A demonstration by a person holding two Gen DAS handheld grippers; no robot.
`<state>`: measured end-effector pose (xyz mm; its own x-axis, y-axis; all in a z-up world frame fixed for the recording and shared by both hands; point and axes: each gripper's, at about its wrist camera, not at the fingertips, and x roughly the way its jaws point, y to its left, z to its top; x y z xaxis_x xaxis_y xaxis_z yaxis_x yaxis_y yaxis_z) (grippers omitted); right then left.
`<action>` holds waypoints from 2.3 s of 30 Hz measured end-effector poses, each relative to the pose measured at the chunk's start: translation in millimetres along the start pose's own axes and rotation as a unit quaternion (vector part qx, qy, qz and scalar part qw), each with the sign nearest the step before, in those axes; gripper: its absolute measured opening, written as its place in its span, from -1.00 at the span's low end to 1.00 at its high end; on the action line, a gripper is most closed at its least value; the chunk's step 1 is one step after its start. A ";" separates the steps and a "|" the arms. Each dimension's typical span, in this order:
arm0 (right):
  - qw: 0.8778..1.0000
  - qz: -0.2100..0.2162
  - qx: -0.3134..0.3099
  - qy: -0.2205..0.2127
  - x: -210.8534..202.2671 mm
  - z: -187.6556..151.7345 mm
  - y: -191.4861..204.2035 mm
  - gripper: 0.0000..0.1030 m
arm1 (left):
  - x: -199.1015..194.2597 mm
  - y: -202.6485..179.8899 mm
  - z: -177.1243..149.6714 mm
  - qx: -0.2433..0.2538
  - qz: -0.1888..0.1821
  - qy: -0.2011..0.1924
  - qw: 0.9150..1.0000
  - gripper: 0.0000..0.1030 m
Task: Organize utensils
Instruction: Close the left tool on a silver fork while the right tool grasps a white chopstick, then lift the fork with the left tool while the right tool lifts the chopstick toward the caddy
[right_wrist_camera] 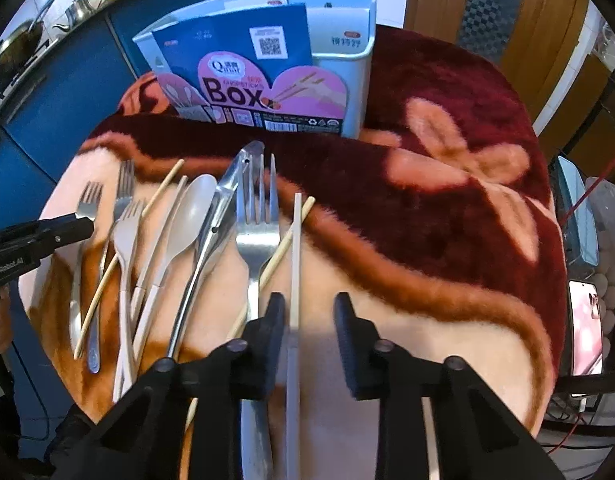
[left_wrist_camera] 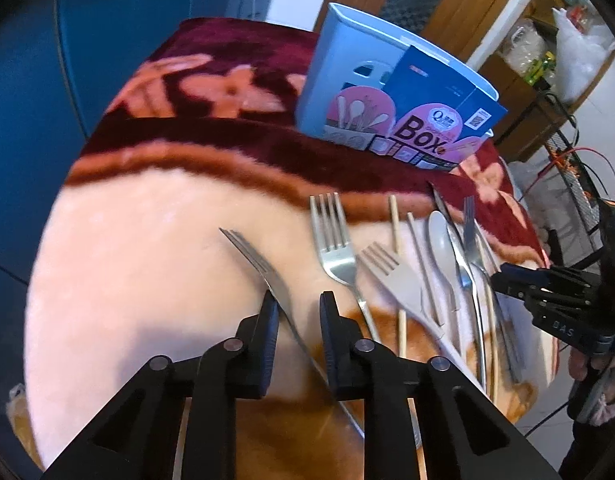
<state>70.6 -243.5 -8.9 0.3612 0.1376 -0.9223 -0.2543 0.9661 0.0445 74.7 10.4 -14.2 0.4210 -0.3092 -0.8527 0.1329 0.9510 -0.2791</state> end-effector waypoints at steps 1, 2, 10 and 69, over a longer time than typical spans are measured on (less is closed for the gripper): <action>1.000 -0.001 -0.001 0.001 0.7 0.9 0.4 -0.55 | 1.7 -1.6 0.6 0.003 0.000 -0.004 1.000 -0.63; 1.000 0.000 -0.002 0.002 1.6 2.0 0.5 -0.55 | 2.3 -2.6 1.1 0.004 0.000 -0.006 1.000 -0.64; 0.999 0.034 0.023 0.014 6.8 9.8 -12.7 -0.58 | 4.3 -2.2 3.1 0.005 0.003 -0.009 1.000 -0.90; 0.885 0.003 0.068 -0.460 -83.1 115.5 -28.3 -0.88 | -57.6 -59.7 167.8 0.108 0.036 -0.308 0.945 -0.98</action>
<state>151.4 -257.0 110.8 0.9537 0.2028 -0.2221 -0.1715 0.9733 0.1522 193.1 -27.8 125.7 0.8692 -0.2454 -0.4292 0.2359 0.9688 -0.0761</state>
